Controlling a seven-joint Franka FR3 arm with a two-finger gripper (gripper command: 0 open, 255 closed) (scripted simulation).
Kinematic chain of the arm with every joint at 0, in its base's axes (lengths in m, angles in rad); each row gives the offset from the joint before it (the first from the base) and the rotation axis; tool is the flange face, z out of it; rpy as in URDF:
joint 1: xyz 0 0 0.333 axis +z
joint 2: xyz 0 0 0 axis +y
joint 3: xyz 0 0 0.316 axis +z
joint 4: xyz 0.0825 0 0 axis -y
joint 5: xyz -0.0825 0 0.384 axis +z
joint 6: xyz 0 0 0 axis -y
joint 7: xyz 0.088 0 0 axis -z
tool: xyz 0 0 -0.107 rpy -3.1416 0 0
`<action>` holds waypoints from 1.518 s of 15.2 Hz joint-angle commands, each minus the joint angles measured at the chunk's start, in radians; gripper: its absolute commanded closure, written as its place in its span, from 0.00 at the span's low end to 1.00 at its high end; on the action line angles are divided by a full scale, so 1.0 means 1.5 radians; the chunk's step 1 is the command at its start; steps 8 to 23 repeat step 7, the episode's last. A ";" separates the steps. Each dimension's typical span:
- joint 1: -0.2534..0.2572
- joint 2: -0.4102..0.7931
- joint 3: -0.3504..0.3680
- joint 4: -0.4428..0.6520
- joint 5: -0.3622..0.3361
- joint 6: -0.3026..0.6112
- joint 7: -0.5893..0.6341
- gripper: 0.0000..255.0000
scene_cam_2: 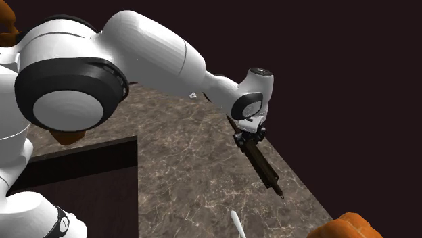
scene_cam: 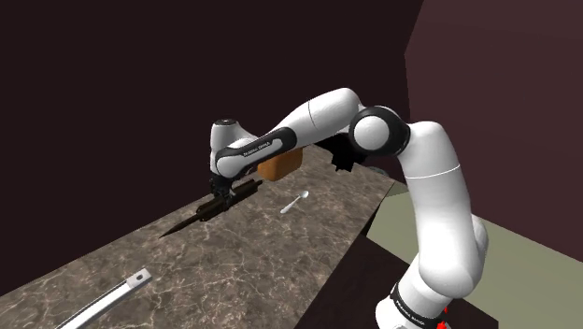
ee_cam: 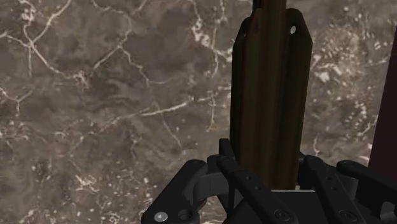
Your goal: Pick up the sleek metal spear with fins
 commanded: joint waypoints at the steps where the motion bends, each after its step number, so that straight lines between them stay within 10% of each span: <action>1: -0.003 -0.011 0.003 0.001 0.004 -0.012 -0.003 1.00; 23: -0.007 -0.033 0.009 0.006 0.012 -0.038 -0.007 1.00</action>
